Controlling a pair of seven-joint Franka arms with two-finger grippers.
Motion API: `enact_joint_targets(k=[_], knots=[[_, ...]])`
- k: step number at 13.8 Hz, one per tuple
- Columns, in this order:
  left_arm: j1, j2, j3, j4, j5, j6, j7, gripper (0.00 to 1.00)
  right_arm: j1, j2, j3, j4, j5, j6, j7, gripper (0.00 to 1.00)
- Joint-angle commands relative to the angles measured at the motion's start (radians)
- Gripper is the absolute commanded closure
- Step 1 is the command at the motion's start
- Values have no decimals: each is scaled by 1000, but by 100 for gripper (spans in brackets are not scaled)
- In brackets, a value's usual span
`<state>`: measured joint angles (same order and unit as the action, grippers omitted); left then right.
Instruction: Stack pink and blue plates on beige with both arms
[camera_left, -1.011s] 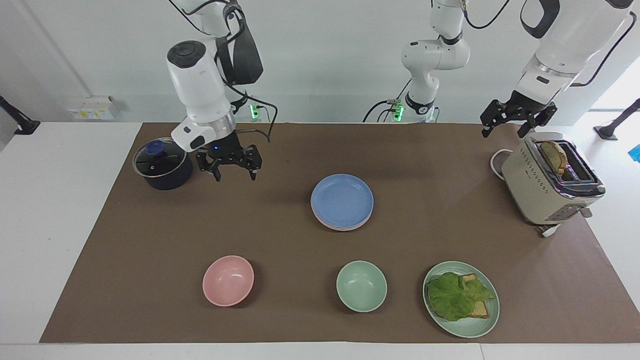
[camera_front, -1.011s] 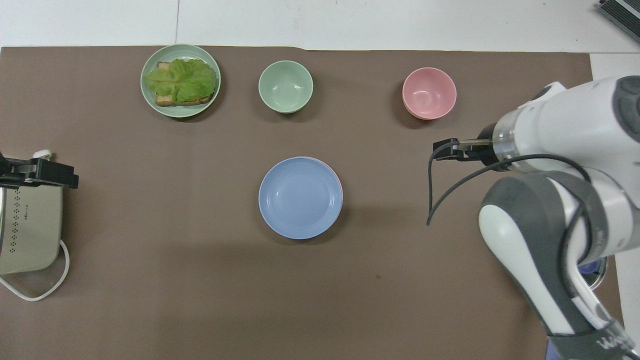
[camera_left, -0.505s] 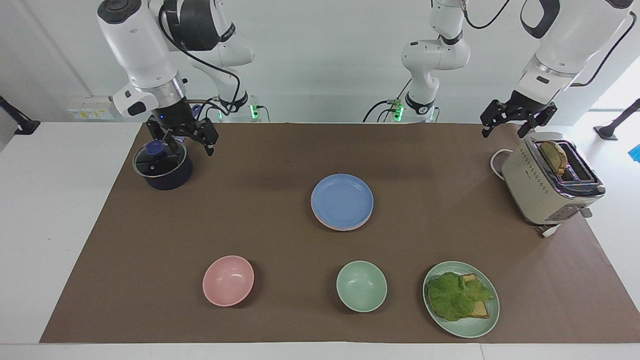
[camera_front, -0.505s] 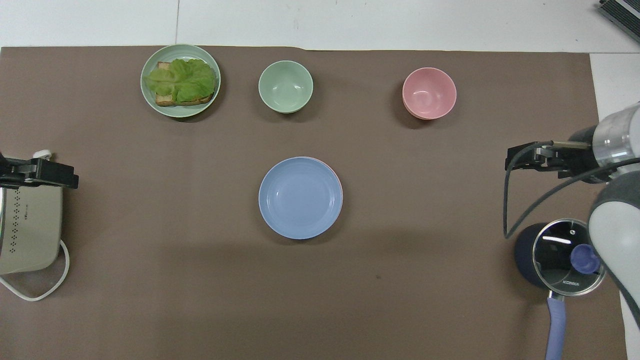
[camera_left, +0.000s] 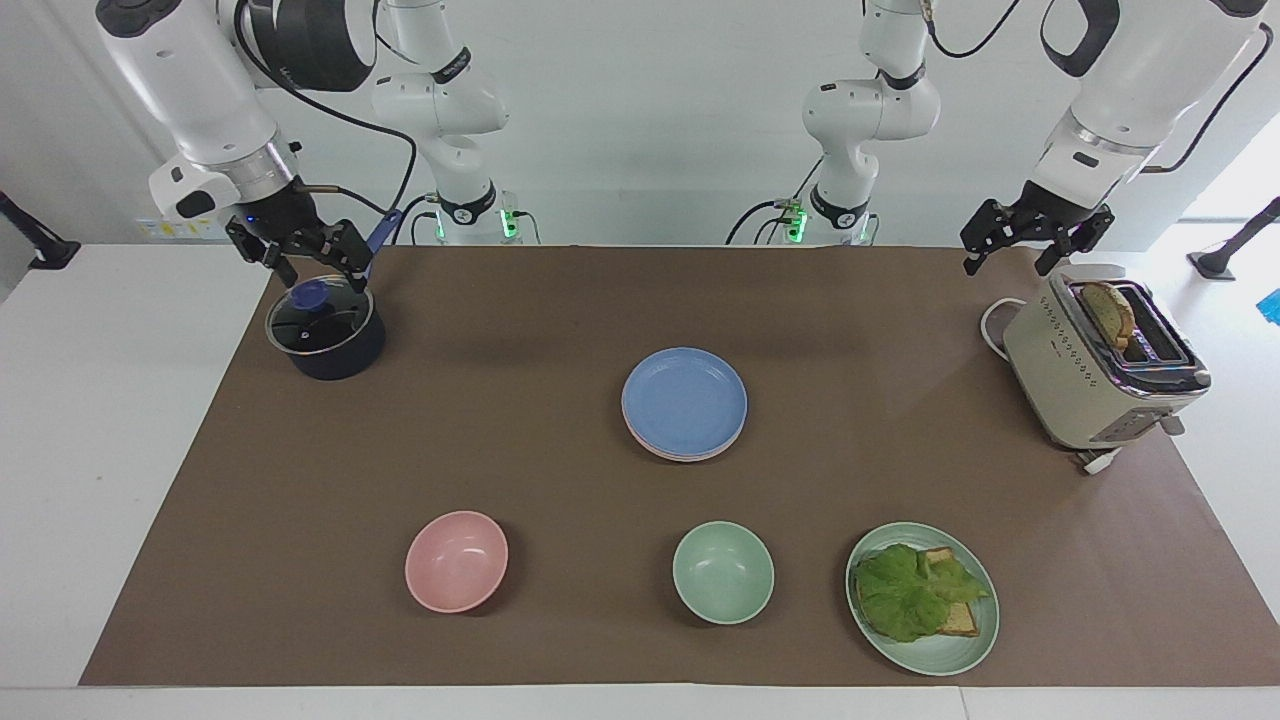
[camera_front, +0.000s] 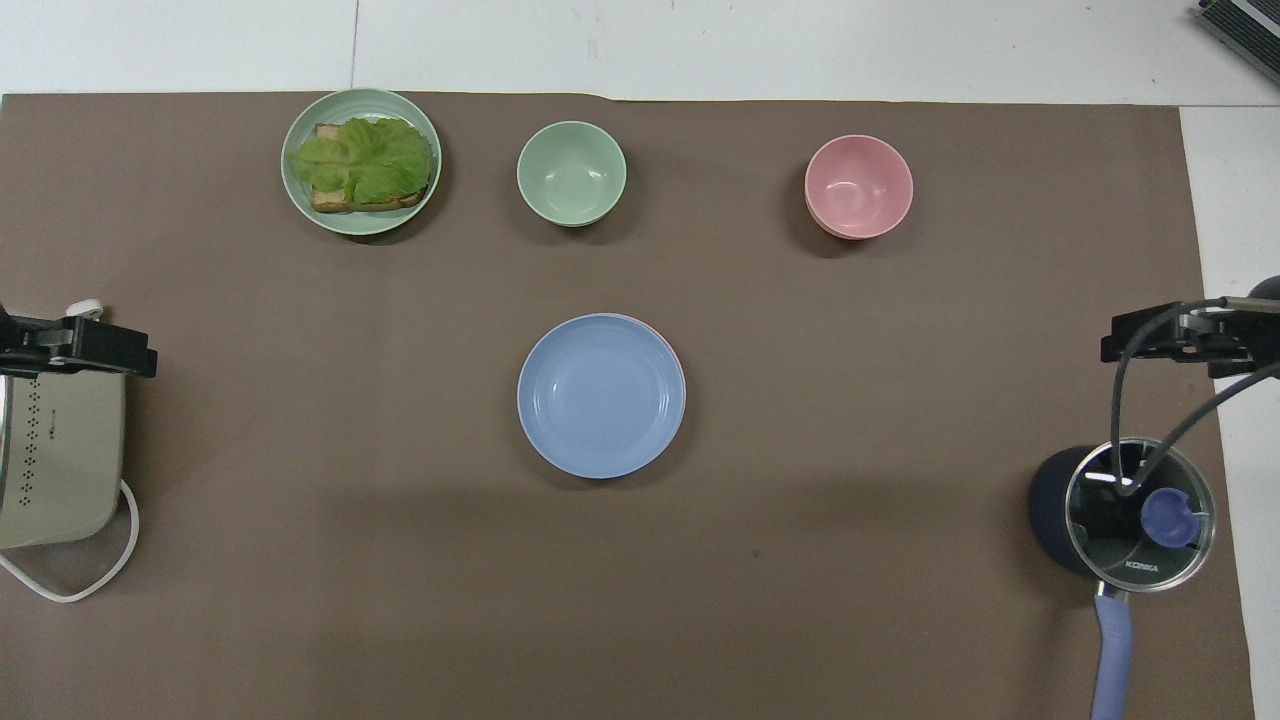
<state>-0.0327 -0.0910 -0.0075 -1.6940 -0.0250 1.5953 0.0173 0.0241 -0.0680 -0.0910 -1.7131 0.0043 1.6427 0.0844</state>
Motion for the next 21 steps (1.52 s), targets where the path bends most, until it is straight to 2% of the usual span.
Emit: enact_joint_targets(k=[1, 4, 9, 10, 12, 21], knots=[[7, -13, -3, -7, 13, -6, 0, 0, 3, -12, 14, 78, -44, -78, -5, 0], [7, -13, -3, -6, 13, -6, 0, 0, 5, -13, 22, 133, -55, -151, 30, 0], [7, -13, -3, -6, 13, -6, 0, 0, 10, -42, 30, 141, -35, -202, 66, 0], [7, -13, -3, -6, 13, -6, 0, 0, 13, -77, 28, 118, -26, -192, 67, 0], [7, -13, -3, -6, 13, -6, 0, 0, 13, -90, 27, 66, -15, -163, 66, 0], [7, -13, -3, -6, 13, -6, 0, 0, 11, -87, 27, 66, -17, -153, 54, 0]])
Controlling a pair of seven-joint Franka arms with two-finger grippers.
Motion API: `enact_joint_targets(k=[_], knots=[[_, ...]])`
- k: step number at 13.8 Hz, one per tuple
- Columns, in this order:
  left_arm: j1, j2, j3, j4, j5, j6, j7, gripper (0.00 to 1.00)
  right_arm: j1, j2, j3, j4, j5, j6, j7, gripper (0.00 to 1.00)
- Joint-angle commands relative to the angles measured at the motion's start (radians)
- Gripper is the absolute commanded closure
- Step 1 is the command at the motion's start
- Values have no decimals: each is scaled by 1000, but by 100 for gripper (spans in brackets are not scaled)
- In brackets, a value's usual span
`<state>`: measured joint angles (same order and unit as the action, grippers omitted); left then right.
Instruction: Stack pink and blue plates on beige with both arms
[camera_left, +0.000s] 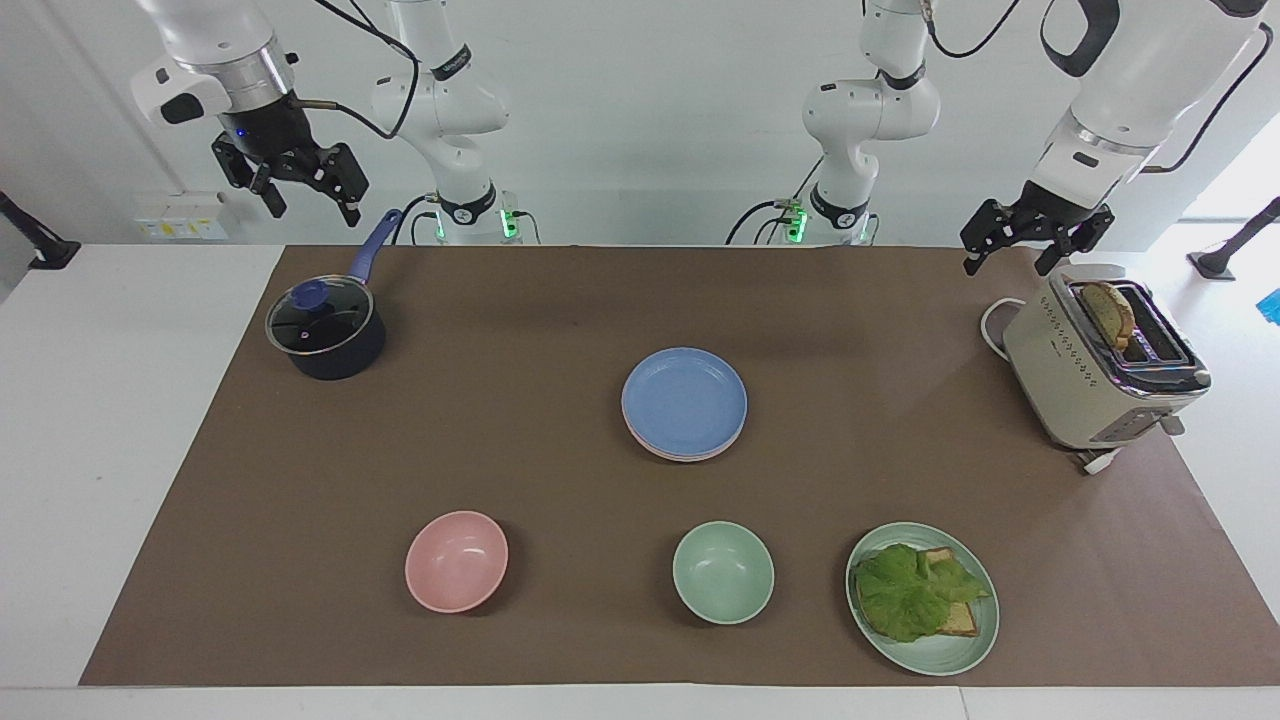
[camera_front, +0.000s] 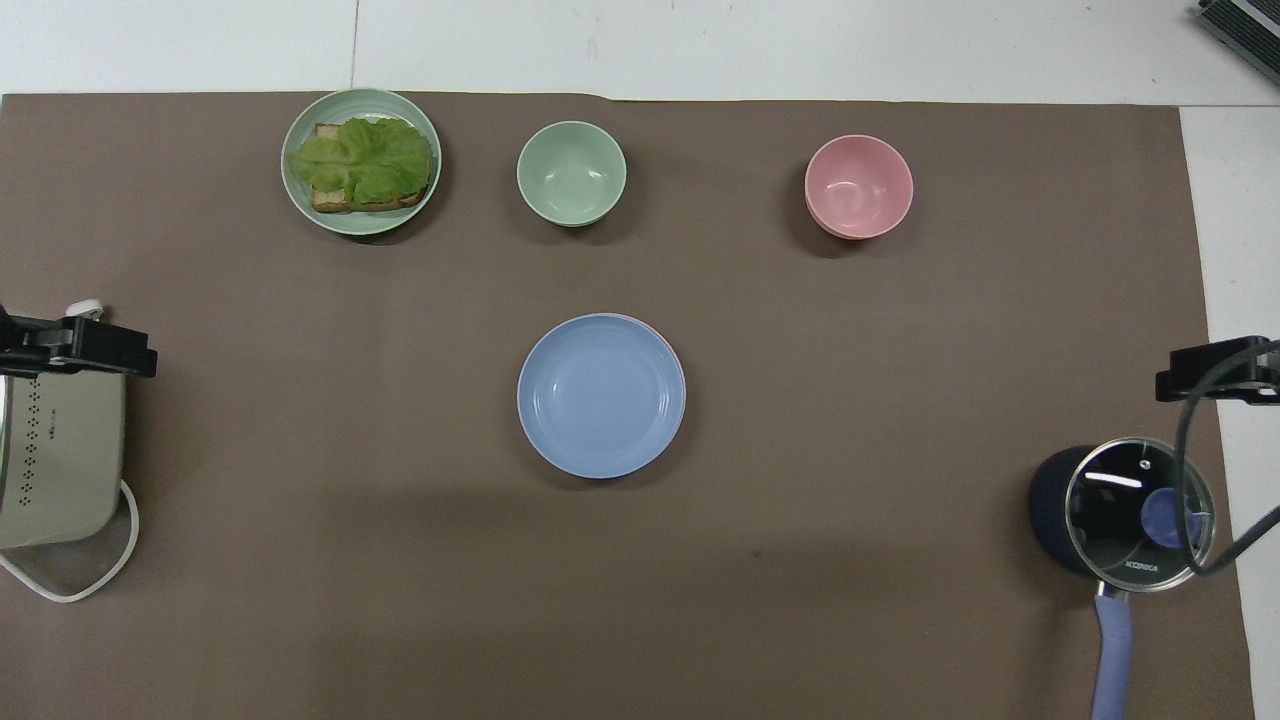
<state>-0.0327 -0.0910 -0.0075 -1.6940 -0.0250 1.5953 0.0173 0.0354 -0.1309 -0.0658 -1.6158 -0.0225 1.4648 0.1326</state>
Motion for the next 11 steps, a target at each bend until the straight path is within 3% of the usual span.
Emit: enact_joint_targets(k=[1, 11], knots=[[7, -13, -3, -7, 13, -6, 1, 0, 0, -18, 0, -26, 12, 29, 5, 0], [7, -13, -3, -7, 13, -6, 0, 0, 1, -21, 0, -49, 6, 54, -68, 0]])
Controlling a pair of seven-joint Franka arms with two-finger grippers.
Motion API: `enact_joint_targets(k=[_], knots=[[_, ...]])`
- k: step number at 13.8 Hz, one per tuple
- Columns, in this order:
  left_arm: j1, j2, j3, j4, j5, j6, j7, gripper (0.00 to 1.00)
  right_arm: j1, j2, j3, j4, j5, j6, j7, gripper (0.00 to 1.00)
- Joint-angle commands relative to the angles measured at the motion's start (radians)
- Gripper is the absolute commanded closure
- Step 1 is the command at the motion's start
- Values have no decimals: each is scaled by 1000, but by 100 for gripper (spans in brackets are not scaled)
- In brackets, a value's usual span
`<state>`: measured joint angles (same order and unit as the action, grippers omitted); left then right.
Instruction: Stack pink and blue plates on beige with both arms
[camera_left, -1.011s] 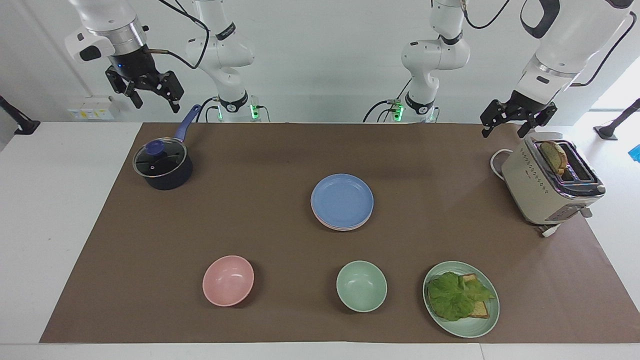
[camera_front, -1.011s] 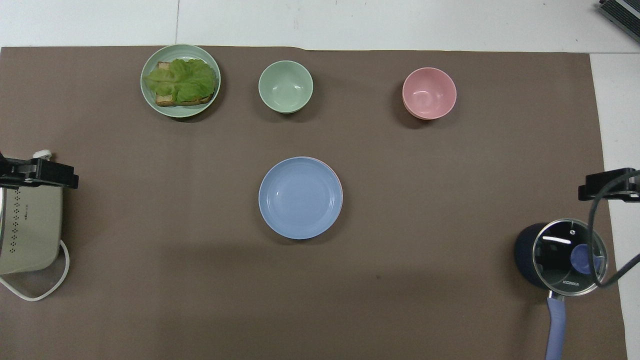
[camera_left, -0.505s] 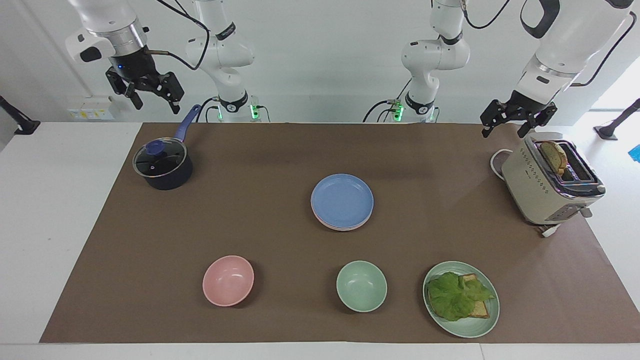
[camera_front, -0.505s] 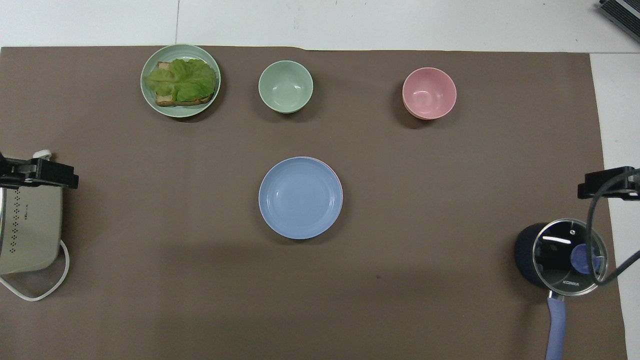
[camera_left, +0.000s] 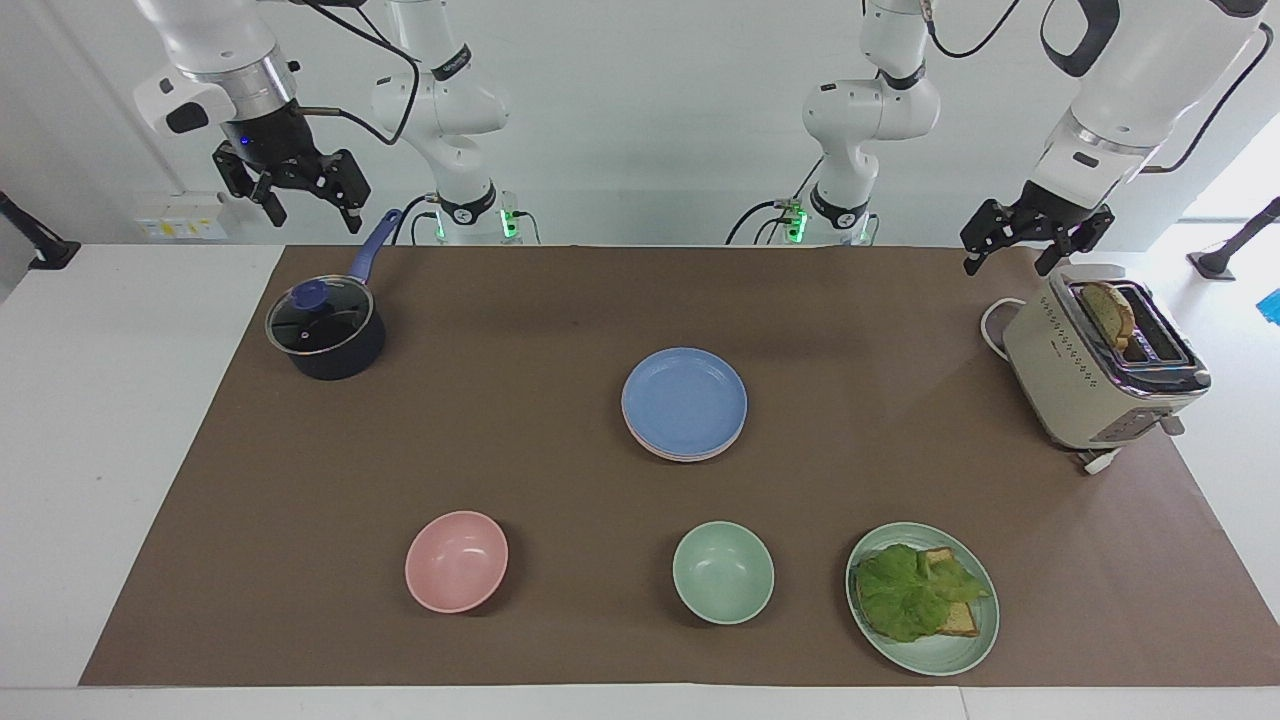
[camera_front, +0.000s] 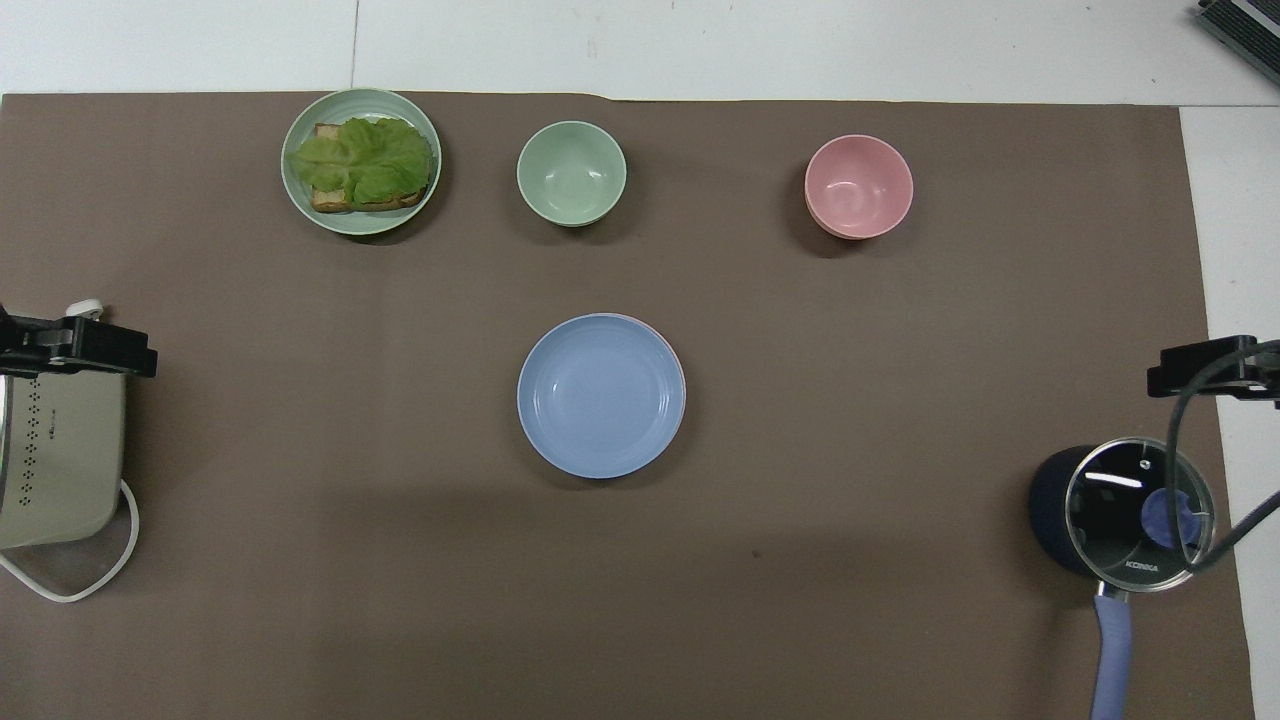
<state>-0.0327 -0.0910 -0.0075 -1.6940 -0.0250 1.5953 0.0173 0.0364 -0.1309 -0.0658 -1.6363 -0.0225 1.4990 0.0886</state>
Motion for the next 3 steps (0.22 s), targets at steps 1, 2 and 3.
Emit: enact_joint_targets(k=[1, 2, 3], knots=[[7, -13, -3, -7, 13, -6, 0, 0, 0, -21, 0, -28, 6, 20, -24, 0], [7, -13, -3, -7, 13, -6, 1, 0, -1, -21, 0, -30, 6, 18, -24, 0], [7, -13, -3, -7, 13, -6, 1, 0, -1, -22, 0, -30, 6, 20, -26, 0]])
